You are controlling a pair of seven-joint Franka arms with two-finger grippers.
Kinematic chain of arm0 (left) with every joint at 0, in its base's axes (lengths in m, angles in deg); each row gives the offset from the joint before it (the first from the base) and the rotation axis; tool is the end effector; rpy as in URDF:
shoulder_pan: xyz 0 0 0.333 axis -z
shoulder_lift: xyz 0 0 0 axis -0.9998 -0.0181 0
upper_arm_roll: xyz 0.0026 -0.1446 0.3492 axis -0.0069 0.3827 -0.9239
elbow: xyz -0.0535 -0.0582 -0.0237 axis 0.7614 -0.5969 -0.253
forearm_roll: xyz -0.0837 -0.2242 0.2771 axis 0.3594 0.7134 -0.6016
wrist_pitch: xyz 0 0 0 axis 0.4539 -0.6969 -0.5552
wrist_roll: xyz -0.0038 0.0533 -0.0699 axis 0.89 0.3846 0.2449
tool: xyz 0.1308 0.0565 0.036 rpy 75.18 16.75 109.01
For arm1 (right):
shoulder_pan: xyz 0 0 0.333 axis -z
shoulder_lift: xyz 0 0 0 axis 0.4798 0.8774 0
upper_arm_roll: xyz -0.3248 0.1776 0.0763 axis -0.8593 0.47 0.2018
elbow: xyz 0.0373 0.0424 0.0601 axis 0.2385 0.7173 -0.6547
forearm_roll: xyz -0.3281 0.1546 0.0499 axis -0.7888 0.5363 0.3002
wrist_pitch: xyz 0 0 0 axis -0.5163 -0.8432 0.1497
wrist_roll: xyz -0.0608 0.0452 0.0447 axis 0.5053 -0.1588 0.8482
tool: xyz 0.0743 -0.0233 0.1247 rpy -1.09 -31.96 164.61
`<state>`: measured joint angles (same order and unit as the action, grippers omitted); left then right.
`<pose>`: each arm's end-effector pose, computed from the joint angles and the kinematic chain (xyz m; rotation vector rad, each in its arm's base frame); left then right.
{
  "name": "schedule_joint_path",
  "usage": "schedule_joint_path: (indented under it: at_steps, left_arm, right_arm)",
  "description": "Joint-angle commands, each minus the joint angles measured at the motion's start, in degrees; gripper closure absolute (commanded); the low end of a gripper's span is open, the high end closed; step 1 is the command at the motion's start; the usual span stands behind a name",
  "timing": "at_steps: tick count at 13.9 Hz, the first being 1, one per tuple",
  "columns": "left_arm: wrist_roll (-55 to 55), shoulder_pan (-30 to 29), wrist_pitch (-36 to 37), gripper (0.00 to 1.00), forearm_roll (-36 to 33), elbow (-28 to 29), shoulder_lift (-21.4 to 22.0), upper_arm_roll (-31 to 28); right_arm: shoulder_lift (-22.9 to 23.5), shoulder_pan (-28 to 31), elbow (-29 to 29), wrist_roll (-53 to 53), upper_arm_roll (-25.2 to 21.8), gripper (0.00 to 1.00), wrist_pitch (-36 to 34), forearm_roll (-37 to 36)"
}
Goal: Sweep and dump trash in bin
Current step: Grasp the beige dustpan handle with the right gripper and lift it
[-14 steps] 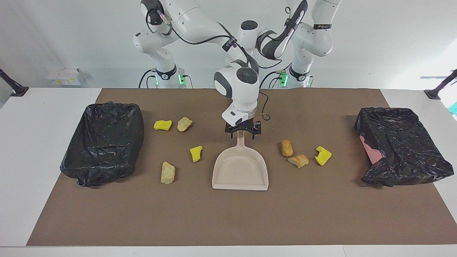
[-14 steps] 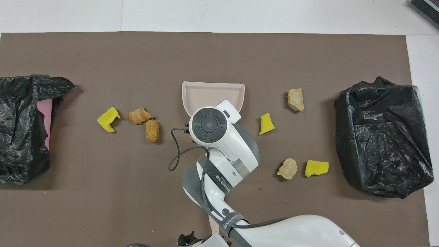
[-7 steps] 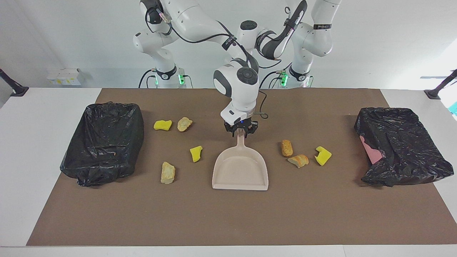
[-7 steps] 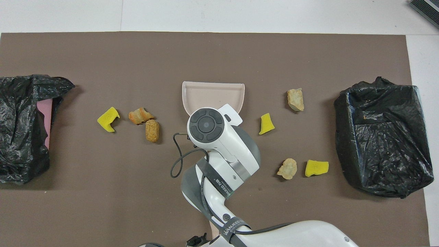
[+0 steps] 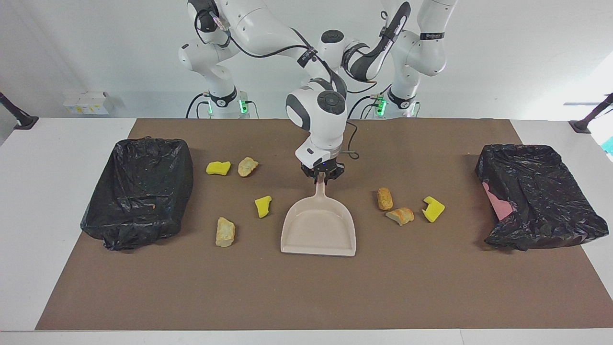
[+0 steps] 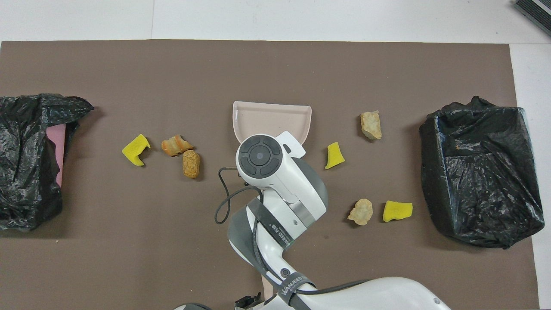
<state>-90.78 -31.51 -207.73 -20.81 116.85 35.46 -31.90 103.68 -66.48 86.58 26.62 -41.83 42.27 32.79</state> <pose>0.1551 -0.3668 0.3710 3.0311 -0.2671 0.0600 0.5321 0.4115 0.3853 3.1113 -0.1663 0.0069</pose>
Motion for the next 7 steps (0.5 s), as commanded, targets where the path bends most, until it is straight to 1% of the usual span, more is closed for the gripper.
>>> schedule_joint_path:
  at_steps: [1,2,4,5,7]
  left_arm:
    - [0.3,0.6,0.4,1.0,0.2,-0.7,-0.6,-0.3]
    - [0.4,0.4,0.9,1.0,0.2,-0.8,-0.6,-0.3]
    - [0.5,-0.5,4.1,1.0,0.2,-1.6,0.8,-0.7]
    - [0.5,-1.6,5.9,1.0,0.2,-2.0,1.6,-0.9]
    - [0.7,-4.8,8.9,1.0,-0.4,-2.2,4.0,-0.9]
  right_arm:
    - [-2.2,0.9,1.0,-1.9,0.3,1.0,-0.6,0.5]
    - [-3.1,1.4,0.9,-3.6,0.2,1.0,-0.6,0.5]
    - [-5.2,4.4,0.9,-16.4,0.3,1.0,-0.8,0.7]
    - [-6.2,5.3,0.9,-22.3,0.3,1.0,-2.2,0.7]
    - [-7.0,7.9,0.3,-29.7,0.3,1.0,-4.5,1.0]
